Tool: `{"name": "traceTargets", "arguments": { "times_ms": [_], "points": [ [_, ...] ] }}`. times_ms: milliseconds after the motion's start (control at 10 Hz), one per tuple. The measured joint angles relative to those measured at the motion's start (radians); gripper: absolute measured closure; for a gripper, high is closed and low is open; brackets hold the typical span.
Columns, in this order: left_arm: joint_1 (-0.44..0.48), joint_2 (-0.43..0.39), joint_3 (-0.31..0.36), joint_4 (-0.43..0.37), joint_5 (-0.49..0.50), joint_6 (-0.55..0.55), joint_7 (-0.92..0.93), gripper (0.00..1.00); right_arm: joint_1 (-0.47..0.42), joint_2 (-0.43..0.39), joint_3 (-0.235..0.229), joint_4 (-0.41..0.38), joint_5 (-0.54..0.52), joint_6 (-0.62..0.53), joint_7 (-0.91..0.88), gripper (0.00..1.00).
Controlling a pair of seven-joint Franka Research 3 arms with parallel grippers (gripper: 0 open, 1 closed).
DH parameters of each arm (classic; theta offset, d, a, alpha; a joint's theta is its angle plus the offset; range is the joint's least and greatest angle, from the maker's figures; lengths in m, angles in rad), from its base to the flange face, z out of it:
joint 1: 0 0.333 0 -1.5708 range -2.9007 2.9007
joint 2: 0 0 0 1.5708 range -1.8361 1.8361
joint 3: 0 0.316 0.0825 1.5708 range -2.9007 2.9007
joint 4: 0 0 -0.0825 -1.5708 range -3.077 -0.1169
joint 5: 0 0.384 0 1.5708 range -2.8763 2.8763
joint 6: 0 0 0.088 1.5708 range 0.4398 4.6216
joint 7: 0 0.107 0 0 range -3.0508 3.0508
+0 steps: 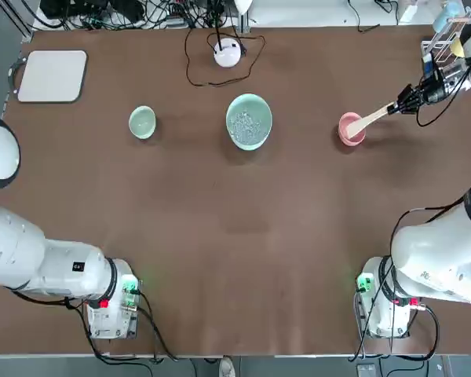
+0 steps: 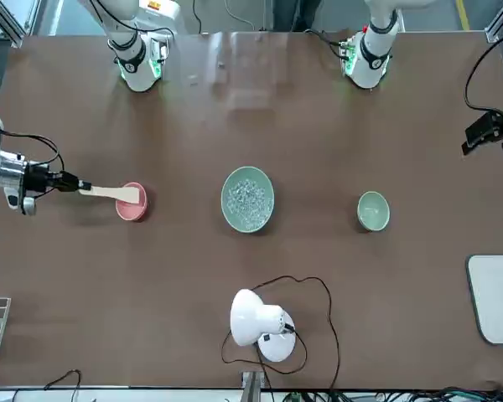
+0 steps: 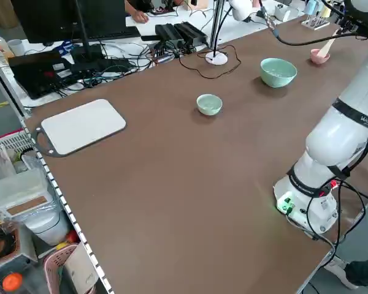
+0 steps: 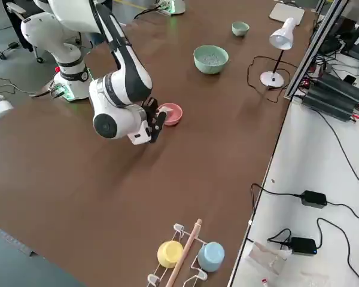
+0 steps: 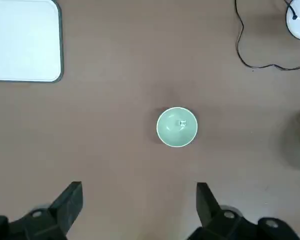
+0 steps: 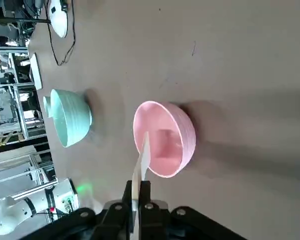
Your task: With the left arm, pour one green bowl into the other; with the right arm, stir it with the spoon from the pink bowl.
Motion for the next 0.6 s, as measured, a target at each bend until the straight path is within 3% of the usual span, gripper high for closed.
{"name": "traceTargets", "arguments": {
  "times_ms": [600],
  "points": [
    [0.000,0.000,0.000,0.000,0.000,0.000,0.000,0.00,-0.003,0.020,0.000,0.001,0.006,0.002,-0.031,0.93]
  ]
}}
